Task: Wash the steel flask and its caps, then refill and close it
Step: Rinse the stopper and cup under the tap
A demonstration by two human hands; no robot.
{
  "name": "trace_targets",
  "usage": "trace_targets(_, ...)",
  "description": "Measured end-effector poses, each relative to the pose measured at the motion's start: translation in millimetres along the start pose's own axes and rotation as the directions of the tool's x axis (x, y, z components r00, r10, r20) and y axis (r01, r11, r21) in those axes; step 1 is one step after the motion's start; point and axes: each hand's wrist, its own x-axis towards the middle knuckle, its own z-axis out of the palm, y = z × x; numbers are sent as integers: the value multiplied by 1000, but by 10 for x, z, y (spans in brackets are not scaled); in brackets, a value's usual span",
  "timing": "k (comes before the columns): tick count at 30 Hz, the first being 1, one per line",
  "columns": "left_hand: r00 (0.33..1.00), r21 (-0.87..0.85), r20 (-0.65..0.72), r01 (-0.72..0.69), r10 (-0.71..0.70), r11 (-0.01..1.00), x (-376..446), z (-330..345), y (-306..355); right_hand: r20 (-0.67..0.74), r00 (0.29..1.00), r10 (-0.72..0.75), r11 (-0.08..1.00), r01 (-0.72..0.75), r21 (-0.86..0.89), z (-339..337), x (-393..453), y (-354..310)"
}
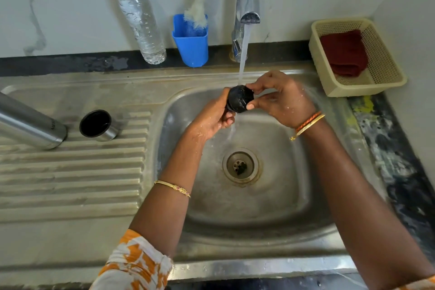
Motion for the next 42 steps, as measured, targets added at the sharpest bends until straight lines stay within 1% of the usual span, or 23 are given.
trace_targets(1, 1000, -8, 11, -7, 7, 1000, 9, -5, 1, -38, 999, -4, 1000, 5, 21, 24, -16, 14)
trace_targets(3, 999, 12, 26, -21, 20, 1000, 22, -31, 18, -60, 997, 39, 989, -30, 145, 41, -38, 40)
trace_targets(5, 999, 68, 33, -39, 37, 997, 30, -59, 62, -12, 995, 99, 960, -93, 264, 11, -46, 35)
trace_targets(6, 998, 90, 34, -50, 47, 995, 32, -70, 92, 11, 995, 100, 955, -99, 280, 5, -44, 28)
trace_targets(8, 997, 110, 29, -71, 68, 991, 33, -81, 145, 8, 999, 50, 971, -51, 234, 31, -34, -3)
trace_targets(13, 995, 64, -36, -86, 88, 994, 23, -45, 155, -137, 991, -13, 993, 28, 112, 162, -53, -88)
trace_targets(16, 994, 45, -75, -81, 84, 996, 21, -39, 150, -184, 981, -62, 997, 70, 37, 216, -94, -100)
trace_targets(20, 990, 46, -107, -84, 88, 995, 26, -43, 141, -202, 977, -64, 998, 69, 15, 244, -90, -91)
trace_targets(23, 986, 28, -137, -87, 90, 996, 45, -46, 143, -255, 965, -58, 997, 67, 24, 289, -73, -96)
trace_targets(26, 977, 47, -171, -122, 128, 991, 75, -69, 123, -275, 958, -77, 997, 82, 8, 323, -35, -85)
trace_targets(28, 962, 27, -204, -178, 180, 984, 90, -81, 107, -287, 954, -84, 994, 99, 37, 344, 6, -45)
trace_targets(31, 921, 4, -277, -284, 274, 959, 119, -77, 114, -313, 949, -40, 989, 83, 123, 386, 100, 37)
trace_targets(33, 883, 23, -332, -343, 330, 939, 151, -65, 123, -312, 950, -31, 985, 81, 151, 411, 165, 97)
trace_targets(35, 846, 81, -366, -386, 388, 919, 183, -55, 120, -313, 949, -35, 981, 93, 171, 423, 209, 143)
trace_targets(39, 784, 170, -371, -469, 497, 867, 200, -50, 88, -302, 953, -24, 973, 92, 212, 434, 234, 200)
trace_targets(42, 748, 214, -363, -514, 556, 831, 188, -30, 59, -280, 960, 31, 947, 61, 316, 436, 205, 224)
